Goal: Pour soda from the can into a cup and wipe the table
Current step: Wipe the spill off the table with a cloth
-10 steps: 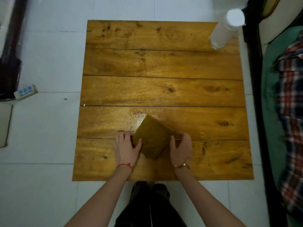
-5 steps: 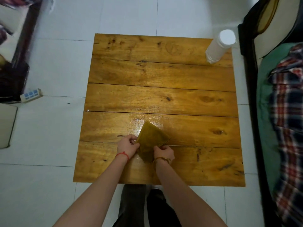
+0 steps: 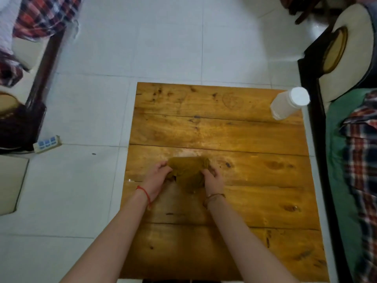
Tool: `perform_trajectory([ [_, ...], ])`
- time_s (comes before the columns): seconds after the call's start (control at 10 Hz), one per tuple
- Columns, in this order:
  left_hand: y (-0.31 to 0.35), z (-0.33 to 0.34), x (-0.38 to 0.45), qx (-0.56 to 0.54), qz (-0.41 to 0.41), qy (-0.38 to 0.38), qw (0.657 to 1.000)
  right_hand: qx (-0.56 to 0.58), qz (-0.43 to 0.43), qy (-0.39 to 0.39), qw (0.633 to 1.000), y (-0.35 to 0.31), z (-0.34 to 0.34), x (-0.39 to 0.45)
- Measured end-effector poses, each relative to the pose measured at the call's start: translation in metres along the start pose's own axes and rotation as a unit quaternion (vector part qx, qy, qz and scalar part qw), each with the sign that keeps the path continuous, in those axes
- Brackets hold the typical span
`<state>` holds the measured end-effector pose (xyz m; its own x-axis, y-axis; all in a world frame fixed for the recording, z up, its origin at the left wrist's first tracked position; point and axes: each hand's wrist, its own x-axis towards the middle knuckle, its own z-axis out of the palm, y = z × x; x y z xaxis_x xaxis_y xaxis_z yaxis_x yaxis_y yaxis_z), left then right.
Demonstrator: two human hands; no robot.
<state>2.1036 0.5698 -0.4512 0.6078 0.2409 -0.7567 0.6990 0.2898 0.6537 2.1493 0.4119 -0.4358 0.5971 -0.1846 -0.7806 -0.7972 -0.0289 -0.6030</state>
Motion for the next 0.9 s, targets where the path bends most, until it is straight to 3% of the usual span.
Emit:
perform_trajectory([
  [0.1,0.049,-0.027,0.035,0.026,0.057,0.025,0.998,0.028,-0.017,-0.048,0.998,-0.053,0.053,0.027],
  [0.3,0.127,-0.075,0.107,0.093,0.153,0.053,0.982,-0.032,-0.077,-0.12,0.989,-0.129,0.149,0.083],
  [0.5,0.152,-0.1,0.16,0.149,0.21,0.077,0.963,-0.077,-0.101,-0.148,0.981,-0.152,0.206,0.121],
  [0.7,0.134,-0.111,0.191,0.235,0.191,0.102,0.948,-0.157,-0.107,-0.137,0.972,-0.141,0.218,0.137],
  [0.9,0.126,-0.111,0.177,0.235,0.17,0.136,0.947,-0.179,-0.12,-0.114,0.97,-0.132,0.209,0.131],
])
